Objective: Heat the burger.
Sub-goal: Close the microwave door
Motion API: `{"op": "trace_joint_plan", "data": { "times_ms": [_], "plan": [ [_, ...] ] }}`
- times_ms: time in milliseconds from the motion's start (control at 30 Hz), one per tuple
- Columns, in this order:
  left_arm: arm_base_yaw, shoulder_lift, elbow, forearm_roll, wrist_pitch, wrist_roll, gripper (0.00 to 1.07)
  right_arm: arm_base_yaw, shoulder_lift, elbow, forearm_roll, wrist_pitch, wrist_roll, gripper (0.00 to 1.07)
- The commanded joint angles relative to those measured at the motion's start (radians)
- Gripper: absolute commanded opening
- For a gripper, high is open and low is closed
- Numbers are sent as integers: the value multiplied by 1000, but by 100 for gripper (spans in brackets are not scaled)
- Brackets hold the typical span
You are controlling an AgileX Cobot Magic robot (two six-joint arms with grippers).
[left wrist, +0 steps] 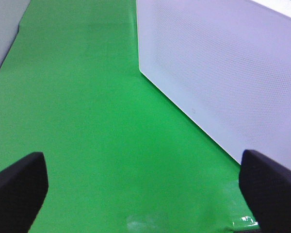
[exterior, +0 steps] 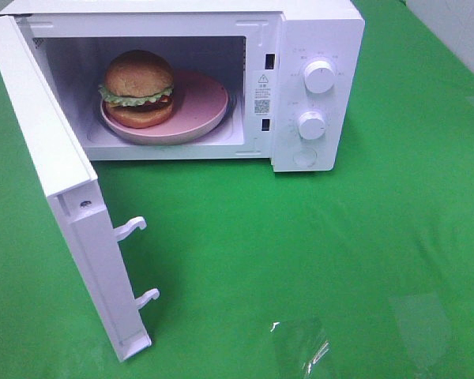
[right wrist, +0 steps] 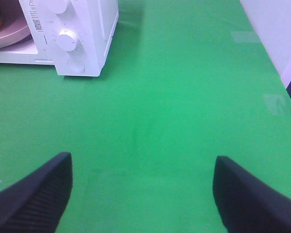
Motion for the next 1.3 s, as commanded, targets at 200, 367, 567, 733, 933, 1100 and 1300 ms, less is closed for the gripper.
{"op": "trace_joint_plan", "data": {
  "times_ms": [200,367,567,733,933,1100,1300],
  "plan": [
    [-6,-6,0,-4,-14,-2,100,-5,-28,0,0,-9,1,76],
    [-6,-6,0,-4,-14,-2,100,-5,-28,0,0,-9,1,76],
    [-6,-6,0,-4,-14,-2,100,-5,-28,0,0,-9,1,76],
    [-6,-5,0,-3,-14,-4,100,-5,-28,0,0,-9,1,76],
    [-6,-5,-2,-6,-19,-19,98,-5,-28,0,0,-9,1,76],
    [-6,-5,-35,-6,-81,-57,92,-5,-28,0,0,-9,3,76],
    [-6,-4,-35,7,-208,-57,71,-5,-28,0,0,-9,3,76]
  ]
}}
